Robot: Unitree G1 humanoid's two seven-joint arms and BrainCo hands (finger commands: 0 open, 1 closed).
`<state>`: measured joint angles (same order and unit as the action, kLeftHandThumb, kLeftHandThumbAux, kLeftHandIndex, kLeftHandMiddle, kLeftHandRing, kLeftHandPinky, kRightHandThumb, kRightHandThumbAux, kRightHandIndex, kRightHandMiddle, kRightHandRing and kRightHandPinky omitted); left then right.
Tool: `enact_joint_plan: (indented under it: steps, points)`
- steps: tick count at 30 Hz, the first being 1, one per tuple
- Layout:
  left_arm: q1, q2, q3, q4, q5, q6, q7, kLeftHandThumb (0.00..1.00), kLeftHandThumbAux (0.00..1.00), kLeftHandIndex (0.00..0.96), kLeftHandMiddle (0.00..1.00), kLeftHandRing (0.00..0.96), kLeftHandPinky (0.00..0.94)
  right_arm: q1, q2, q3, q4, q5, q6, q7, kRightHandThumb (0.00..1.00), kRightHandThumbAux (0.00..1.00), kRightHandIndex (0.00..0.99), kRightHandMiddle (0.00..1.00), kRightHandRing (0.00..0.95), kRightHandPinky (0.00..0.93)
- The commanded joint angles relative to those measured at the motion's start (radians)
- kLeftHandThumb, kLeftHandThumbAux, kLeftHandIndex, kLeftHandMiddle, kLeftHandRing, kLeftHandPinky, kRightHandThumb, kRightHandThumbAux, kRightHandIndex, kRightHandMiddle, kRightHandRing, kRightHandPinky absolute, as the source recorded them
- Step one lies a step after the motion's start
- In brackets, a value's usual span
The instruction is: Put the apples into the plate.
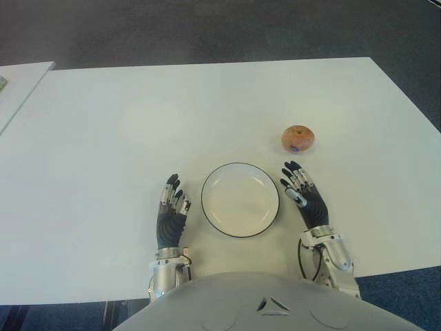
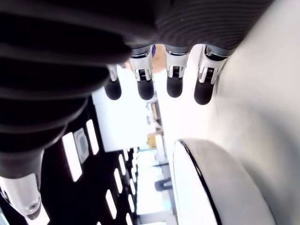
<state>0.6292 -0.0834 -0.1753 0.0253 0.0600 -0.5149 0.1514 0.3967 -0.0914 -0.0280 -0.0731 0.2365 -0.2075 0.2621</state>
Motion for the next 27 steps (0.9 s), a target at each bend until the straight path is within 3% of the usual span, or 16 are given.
enact_joint_plan:
  steps: [1, 4, 12, 18, 22, 27]
  points:
    - [-0.006, -0.021, -0.001, 0.042, 0.004, 0.031, 0.004, 0.133, 0.603, 0.028, 0.055, 0.036, 0.028, -0.045, -0.031, -0.031, -0.017, -0.016, -0.009, 0.0, 0.134, 0.651, 0.0, 0.001, 0.0, 0.0]
    - [-0.011, -0.024, 0.001, 0.051, 0.01, 0.025, 0.011, 0.131, 0.606, 0.026, 0.053, 0.036, 0.028, -0.055, -0.04, -0.034, -0.012, -0.06, -0.051, -0.012, 0.131, 0.667, 0.0, 0.0, 0.0, 0.0]
    - [-0.005, -0.033, -0.017, 0.043, 0.019, 0.002, 0.017, 0.134, 0.599, 0.029, 0.064, 0.044, 0.037, -0.181, -0.089, -0.031, 0.088, -0.396, -0.319, -0.184, 0.181, 0.661, 0.011, 0.0, 0.0, 0.0]
    - [-0.022, -0.038, -0.014, 0.049, 0.005, 0.016, 0.016, 0.139, 0.604, 0.032, 0.069, 0.048, 0.04, -0.254, -0.177, -0.047, 0.106, -0.666, -0.479, -0.333, 0.293, 0.632, 0.041, 0.005, 0.0, 0.021]
    - [-0.027, -0.036, -0.013, 0.055, 0.003, 0.018, 0.016, 0.14, 0.609, 0.033, 0.071, 0.049, 0.035, -0.304, -0.239, -0.06, 0.127, -0.799, -0.518, -0.425, 0.333, 0.598, 0.069, 0.017, 0.0, 0.01]
    - [-0.035, -0.033, -0.013, 0.063, 0.01, 0.009, 0.017, 0.135, 0.61, 0.033, 0.07, 0.049, 0.036, -0.403, -0.314, -0.055, 0.183, -0.958, -0.488, -0.539, 0.352, 0.543, 0.086, 0.024, 0.0, 0.001]
